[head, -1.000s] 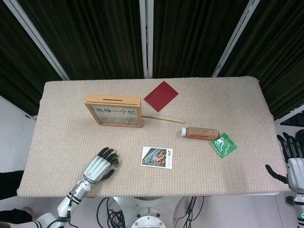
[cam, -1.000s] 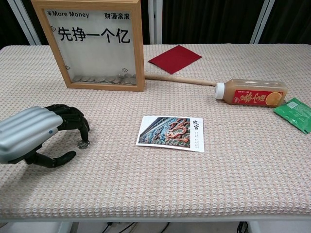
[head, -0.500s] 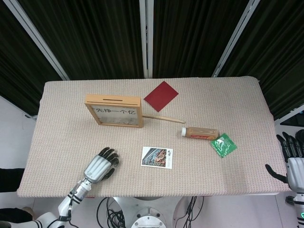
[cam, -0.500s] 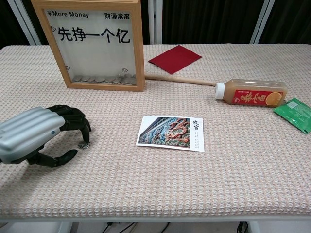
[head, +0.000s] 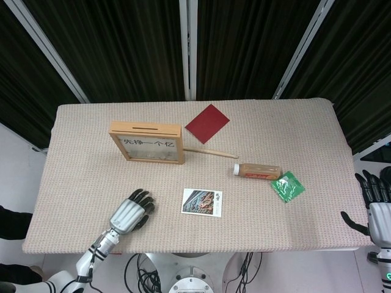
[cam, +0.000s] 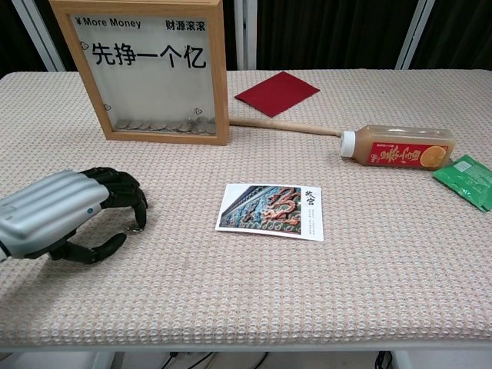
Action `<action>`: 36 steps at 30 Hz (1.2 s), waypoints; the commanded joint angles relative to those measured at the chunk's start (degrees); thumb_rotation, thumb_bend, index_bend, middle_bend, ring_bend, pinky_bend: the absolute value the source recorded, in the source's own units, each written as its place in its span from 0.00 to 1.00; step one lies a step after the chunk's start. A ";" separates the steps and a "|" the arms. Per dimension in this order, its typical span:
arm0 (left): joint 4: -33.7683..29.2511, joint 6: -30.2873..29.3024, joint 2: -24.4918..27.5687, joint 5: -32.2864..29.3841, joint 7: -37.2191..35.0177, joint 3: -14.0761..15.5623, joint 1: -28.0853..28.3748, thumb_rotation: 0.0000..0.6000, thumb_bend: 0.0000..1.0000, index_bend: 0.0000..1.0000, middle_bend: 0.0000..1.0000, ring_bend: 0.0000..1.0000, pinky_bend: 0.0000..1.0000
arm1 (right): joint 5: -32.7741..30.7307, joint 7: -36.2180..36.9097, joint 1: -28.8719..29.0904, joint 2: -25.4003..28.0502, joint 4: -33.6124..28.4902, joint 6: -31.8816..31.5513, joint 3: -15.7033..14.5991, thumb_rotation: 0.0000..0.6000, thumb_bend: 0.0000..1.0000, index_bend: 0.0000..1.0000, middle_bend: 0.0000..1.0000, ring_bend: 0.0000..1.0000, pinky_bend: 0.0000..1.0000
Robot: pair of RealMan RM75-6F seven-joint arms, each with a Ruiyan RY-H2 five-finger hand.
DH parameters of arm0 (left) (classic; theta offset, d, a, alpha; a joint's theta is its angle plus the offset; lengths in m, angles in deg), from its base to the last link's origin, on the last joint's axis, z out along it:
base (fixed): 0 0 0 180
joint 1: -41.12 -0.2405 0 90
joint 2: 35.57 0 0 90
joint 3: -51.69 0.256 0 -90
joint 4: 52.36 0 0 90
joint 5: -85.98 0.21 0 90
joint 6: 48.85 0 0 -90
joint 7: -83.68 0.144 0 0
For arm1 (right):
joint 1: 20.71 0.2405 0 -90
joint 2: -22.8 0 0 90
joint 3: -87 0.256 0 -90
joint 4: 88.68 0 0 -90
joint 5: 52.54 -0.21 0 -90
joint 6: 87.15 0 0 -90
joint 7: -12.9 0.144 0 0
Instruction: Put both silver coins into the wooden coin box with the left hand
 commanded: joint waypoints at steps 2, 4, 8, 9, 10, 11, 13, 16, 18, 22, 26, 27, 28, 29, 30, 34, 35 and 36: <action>0.03 -0.01 -0.20 0.01 0.00 -0.20 0.23 1.00 0.19 0.39 0.26 0.13 0.16 | -0.06 0.06 -0.03 -0.01 0.01 -0.02 0.02 1.00 0.15 0.00 0.00 0.00 0.00; 0.25 -0.08 -0.36 0.07 -0.07 -0.24 0.31 1.00 0.19 0.39 0.26 0.13 0.16 | -0.08 0.05 -0.02 -0.04 0.06 0.07 -0.03 1.00 0.15 0.00 0.00 0.00 0.00; 0.72 -0.11 -0.75 0.08 -0.22 -0.39 0.50 1.00 0.19 0.40 0.26 0.13 0.16 | 0.02 -0.02 0.00 -0.12 0.09 0.10 -0.08 1.00 0.15 0.00 0.00 0.00 0.00; 0.87 -0.14 -0.90 0.06 -0.23 -0.49 0.56 1.00 0.19 0.40 0.26 0.13 0.16 | 0.02 -0.05 0.01 -0.14 0.08 0.11 -0.08 1.00 0.15 0.00 0.00 0.00 0.00; 1.03 -0.21 -1.05 0.06 -0.21 -0.60 0.63 1.00 0.19 0.41 0.26 0.13 0.16 | 0.02 -0.06 0.02 -0.16 0.07 0.12 -0.09 1.00 0.15 0.00 0.00 0.00 0.00; 1.31 -0.41 -1.28 0.14 -0.15 -0.78 0.73 1.00 0.19 0.41 0.26 0.13 0.16 | 0.03 -0.06 0.03 -0.18 0.07 0.14 -0.10 1.00 0.15 0.00 0.00 0.00 0.00; 1.88 -0.70 -1.63 0.28 0.06 -1.05 0.92 1.00 0.19 0.42 0.26 0.13 0.16 | 0.07 -0.09 0.05 -0.19 0.06 0.21 -0.13 1.00 0.15 0.00 0.00 0.00 0.00; 2.88 -0.92 -2.11 0.39 0.09 -1.34 1.22 1.00 0.19 0.43 0.27 0.13 0.16 | 0.04 -0.09 0.05 -0.20 0.09 0.25 -0.15 1.00 0.15 0.00 0.00 0.00 0.00; 3.43 -1.11 -2.35 0.51 0.05 -1.40 1.34 1.00 0.19 0.43 0.27 0.13 0.16 | -0.06 -0.01 0.05 -0.21 0.14 0.31 -0.12 1.00 0.15 0.00 0.00 0.00 0.00; 4.52 -1.81 -2.87 0.89 -0.21 -1.32 1.39 1.00 0.19 0.44 0.27 0.13 0.16 | -0.14 0.12 0.06 -0.24 0.29 0.41 -0.13 1.00 0.15 0.00 0.00 0.00 0.00; 6.92 -3.58 -4.01 1.86 0.43 -1.29 1.30 1.00 0.20 0.47 0.29 0.13 0.16 | -0.15 0.21 0.12 -0.31 0.44 0.62 -0.20 1.00 0.15 0.00 0.00 0.00 0.00; 7.55 -3.94 -4.33 2.03 0.63 -1.31 1.28 1.00 0.22 0.47 0.29 0.13 0.16 | -0.11 0.21 0.13 -0.31 0.48 0.72 -0.28 1.00 0.15 0.00 0.00 0.00 0.00; 8.20 -4.30 -4.67 2.18 0.89 -1.34 1.25 1.00 0.24 0.47 0.29 0.13 0.16 | -0.07 0.20 0.16 -0.29 0.51 0.85 -0.35 1.00 0.15 0.00 0.00 0.00 0.00; 9.03 -4.70 -5.10 2.35 1.19 -1.38 1.24 1.00 0.26 0.48 0.29 0.13 0.16 | -0.05 0.18 0.19 -0.27 0.54 0.96 -0.41 1.00 0.15 0.00 0.00 0.00 0.00; 9.61 -4.92 -5.41 2.44 1.40 -1.41 1.24 1.00 0.28 0.48 0.29 0.13 0.16 | -0.05 0.18 0.20 -0.26 0.56 1.01 -0.43 1.00 0.15 0.00 0.00 0.00 0.00; 11.15 -5.54 -6.24 2.65 1.12 -1.43 1.33 1.00 0.34 0.49 0.30 0.13 0.16 | -0.02 0.32 0.22 -0.16 0.54 1.01 -0.42 1.00 0.15 0.00 0.00 0.00 0.00; 11.45 -5.74 -6.37 2.70 1.06 -1.46 1.35 1.00 0.35 0.50 0.30 0.13 0.16 | -0.01 0.31 0.22 -0.12 0.55 1.01 -0.43 1.00 0.15 0.00 0.00 0.00 0.00; 11.59 -5.85 -6.44 2.68 0.99 -1.49 1.36 1.00 0.36 0.50 0.30 0.13 0.16 | 0.00 0.30 0.23 -0.10 0.53 1.00 -0.42 1.00 0.15 0.00 0.00 0.00 0.00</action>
